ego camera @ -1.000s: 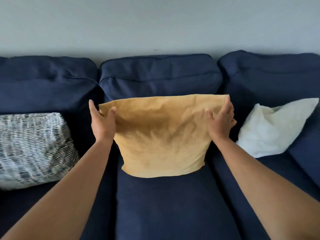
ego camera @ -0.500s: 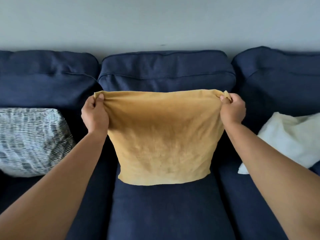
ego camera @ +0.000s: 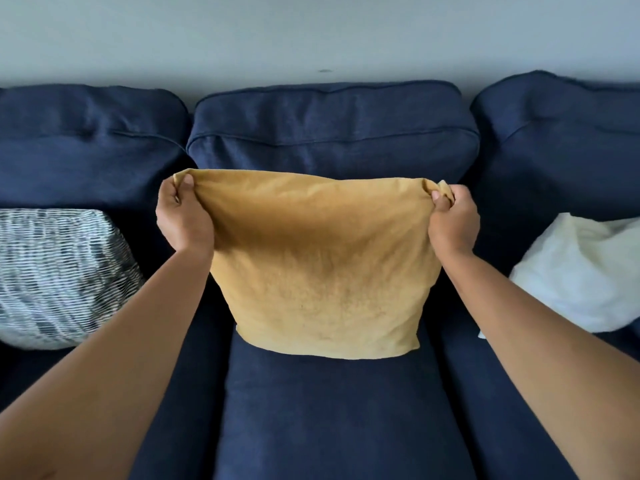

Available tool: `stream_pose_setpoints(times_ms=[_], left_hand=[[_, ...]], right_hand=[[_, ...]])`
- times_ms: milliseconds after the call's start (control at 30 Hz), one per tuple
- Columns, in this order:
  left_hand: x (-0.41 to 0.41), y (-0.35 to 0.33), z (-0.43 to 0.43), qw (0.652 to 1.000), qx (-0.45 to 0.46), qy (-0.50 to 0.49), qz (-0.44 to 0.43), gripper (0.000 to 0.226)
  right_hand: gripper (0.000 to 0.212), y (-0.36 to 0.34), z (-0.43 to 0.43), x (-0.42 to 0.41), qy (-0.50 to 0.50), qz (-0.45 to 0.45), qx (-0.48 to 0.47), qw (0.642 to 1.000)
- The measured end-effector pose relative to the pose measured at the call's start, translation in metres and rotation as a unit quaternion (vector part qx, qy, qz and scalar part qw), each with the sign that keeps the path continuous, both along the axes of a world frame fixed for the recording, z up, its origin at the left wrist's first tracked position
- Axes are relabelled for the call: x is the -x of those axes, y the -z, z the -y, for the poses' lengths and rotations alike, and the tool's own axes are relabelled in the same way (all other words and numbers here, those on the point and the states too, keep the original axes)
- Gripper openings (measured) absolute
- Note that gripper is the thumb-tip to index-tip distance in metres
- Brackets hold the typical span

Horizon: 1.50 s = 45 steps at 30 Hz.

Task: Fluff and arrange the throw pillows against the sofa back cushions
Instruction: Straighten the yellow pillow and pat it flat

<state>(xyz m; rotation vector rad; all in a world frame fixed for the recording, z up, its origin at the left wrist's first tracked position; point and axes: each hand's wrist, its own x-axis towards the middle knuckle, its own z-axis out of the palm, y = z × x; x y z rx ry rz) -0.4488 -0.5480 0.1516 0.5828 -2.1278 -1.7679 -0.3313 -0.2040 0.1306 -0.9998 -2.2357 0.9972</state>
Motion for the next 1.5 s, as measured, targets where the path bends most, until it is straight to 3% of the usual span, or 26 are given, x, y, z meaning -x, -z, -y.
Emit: stream_pose_setpoints(times_ms=[100, 233, 367, 433, 500, 600, 667, 733, 800, 867, 1067, 1267, 1500], left_hand=[[-0.013, 0.009, -0.013, 1.000, 0.004, 0.024, 0.011, 0.027], [-0.012, 0.016, -0.007, 1.000, 0.014, 0.011, 0.003, 0.025], [-0.012, 0.018, -0.004, 0.997, 0.073, 0.024, 0.014, 0.016], [-0.020, 0.019, -0.006, 0.986, 0.165, 0.023, -0.011, 0.039], [-0.033, 0.022, -0.010, 0.946, 0.303, 0.046, -0.102, 0.062], [-0.065, 0.039, -0.024, 0.823, 0.473, 0.177, -0.259, 0.066], [-0.087, 0.058, -0.035, 0.754, 0.515, 0.280, -0.295, 0.063], [-0.096, 0.077, -0.038, 0.718, 0.541, 0.340, -0.276, 0.060], [-0.087, 0.089, -0.035, 0.707, 0.568, 0.351, -0.234, 0.061], [-0.068, 0.096, -0.036, 0.701, 0.590, 0.344, -0.206, 0.064], [-0.020, 0.126, -0.073, 0.689, 0.620, 0.337, -0.164, 0.064], [0.005, 0.150, -0.096, 0.677, 0.634, 0.361, -0.095, 0.065], [-0.016, 0.110, -0.071, 0.674, 0.628, 0.354, -0.160, 0.065]], right_hand=[[0.025, 0.003, -0.010, -0.006, 0.022, 0.021, 0.012, 0.999], [0.023, -0.003, -0.016, 0.000, 0.041, -0.017, 0.025, 0.999], [0.024, 0.000, -0.010, -0.003, 0.061, -0.019, 0.045, 0.997], [0.025, 0.000, -0.002, -0.007, 0.069, -0.032, 0.034, 0.997], [0.036, -0.002, 0.013, -0.012, 0.071, -0.068, -0.044, 0.994], [0.055, 0.004, 0.049, -0.023, -0.003, -0.106, -0.230, 0.967], [0.061, 0.022, 0.079, -0.033, -0.132, -0.078, -0.329, 0.932], [0.064, 0.047, 0.101, -0.041, -0.240, 0.005, -0.399, 0.885], [0.065, 0.068, 0.104, -0.041, -0.289, 0.071, -0.455, 0.840], [0.065, 0.079, 0.089, -0.027, -0.285, 0.112, -0.472, 0.826], [0.064, 0.105, 0.033, 0.023, -0.191, 0.171, -0.434, 0.863], [0.063, 0.126, 0.021, 0.043, -0.196, 0.205, -0.408, 0.868], [0.065, 0.091, 0.030, 0.022, -0.210, 0.201, -0.391, 0.873]])
